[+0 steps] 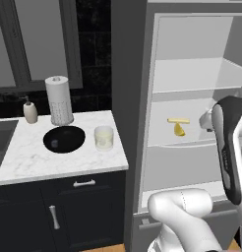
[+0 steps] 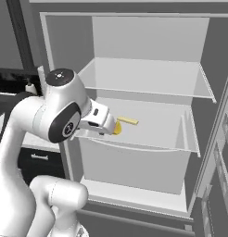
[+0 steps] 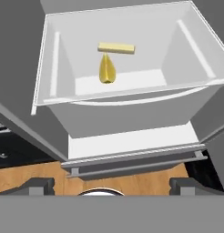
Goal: Grab a lemon wedge from the fridge and one ice cube from the ice bowl, and put them in the glass of lemonade.
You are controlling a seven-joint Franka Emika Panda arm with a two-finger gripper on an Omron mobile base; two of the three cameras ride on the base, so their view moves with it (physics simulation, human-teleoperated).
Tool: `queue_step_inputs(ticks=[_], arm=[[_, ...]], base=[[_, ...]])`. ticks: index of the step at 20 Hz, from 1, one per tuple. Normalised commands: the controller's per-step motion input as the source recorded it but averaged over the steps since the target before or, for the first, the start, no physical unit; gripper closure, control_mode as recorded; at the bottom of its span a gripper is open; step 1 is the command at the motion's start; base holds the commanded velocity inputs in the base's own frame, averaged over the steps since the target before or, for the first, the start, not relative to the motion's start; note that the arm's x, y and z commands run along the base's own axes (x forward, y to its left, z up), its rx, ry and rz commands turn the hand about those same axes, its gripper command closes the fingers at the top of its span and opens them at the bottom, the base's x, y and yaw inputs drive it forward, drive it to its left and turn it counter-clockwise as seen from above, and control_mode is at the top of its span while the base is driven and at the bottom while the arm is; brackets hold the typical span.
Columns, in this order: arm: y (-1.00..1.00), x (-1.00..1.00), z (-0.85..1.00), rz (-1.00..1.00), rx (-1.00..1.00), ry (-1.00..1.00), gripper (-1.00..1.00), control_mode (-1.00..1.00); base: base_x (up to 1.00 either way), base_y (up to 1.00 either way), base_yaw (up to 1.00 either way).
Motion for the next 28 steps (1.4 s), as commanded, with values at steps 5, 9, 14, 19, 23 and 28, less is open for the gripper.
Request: queue_step_inputs(ticks=[5,9,14,19,23,28], arm=[[0.00,0.72,-0.85,0.03,0.00,0.00,-1.00,-1.00],[0.00,0.78,-1.00,0.00,0.02,0.00,-1.00,-1.00],[0.00,0.71,-0.53,0.00,0.02,0.00,-1.00,-1.00],[0.00,0.61,0.32,0.00,0.00,0.00,-1.00,-1.00],[0.01,0.86,0.09,0.00,0.00,0.03,-1.00,-1.00],[0.00,0.28,-0.20,0.00,0.00,0.04,-1.00,-1.00]], base=[[0.00,0.00,0.00],[0.00,0.00,0.00],[0.00,0.00,0.00],[0.00,0.00,0.00],[0.00,0.00,0.00],[0.00,0.00,0.00]])
